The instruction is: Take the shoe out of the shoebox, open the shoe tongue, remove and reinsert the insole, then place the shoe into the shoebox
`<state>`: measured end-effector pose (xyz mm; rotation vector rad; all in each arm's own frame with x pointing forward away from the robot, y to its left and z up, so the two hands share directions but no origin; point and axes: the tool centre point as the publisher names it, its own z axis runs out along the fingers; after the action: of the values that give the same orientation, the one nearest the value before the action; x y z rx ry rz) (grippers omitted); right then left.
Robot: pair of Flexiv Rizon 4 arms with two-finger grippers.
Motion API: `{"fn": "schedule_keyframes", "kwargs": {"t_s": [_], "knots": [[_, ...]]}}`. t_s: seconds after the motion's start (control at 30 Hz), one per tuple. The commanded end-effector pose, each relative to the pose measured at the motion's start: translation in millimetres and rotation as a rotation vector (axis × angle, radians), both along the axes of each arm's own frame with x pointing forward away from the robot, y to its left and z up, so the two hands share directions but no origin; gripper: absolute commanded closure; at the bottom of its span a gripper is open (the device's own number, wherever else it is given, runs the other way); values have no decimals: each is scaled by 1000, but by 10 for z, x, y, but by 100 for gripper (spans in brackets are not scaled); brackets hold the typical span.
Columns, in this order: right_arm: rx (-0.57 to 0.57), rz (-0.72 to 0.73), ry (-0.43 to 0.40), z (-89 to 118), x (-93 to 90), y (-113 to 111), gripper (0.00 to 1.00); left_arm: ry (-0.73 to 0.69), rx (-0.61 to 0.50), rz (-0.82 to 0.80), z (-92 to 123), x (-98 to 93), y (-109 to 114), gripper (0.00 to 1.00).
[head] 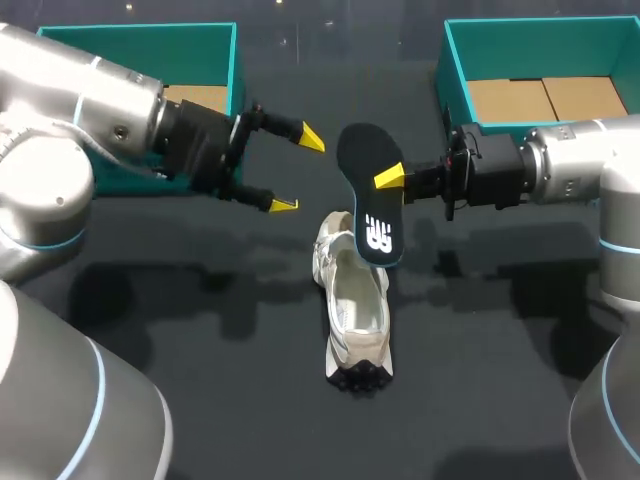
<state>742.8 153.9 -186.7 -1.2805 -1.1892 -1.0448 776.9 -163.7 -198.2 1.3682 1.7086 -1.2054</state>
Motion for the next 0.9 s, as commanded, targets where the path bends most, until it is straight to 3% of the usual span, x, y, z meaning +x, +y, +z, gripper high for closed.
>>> {"fn": "schedule_keyframes", "kwargs": {"t_s": [0.03, 0.2, 0.47, 0.87, 0.9], "knots": [[-2, -2, 0, -1, -14, 5, 100, -69, -183, 95, -66, -110, -7, 0], [-2, -2, 0, -1, -14, 5, 100, -69, -183, 95, -66, -110, -7, 0], [78, 36, -5, -84, 55, -58, 100, -166, -290, 132, -193, 66, -296, 0], [76, 36, 0, -99, 64, -53, 100, -145, -284, 128, -204, 76, -347, 0], [69, 34, -2, -104, 68, -41, 100, -141, -283, 128, -204, 80, -354, 4]]}}
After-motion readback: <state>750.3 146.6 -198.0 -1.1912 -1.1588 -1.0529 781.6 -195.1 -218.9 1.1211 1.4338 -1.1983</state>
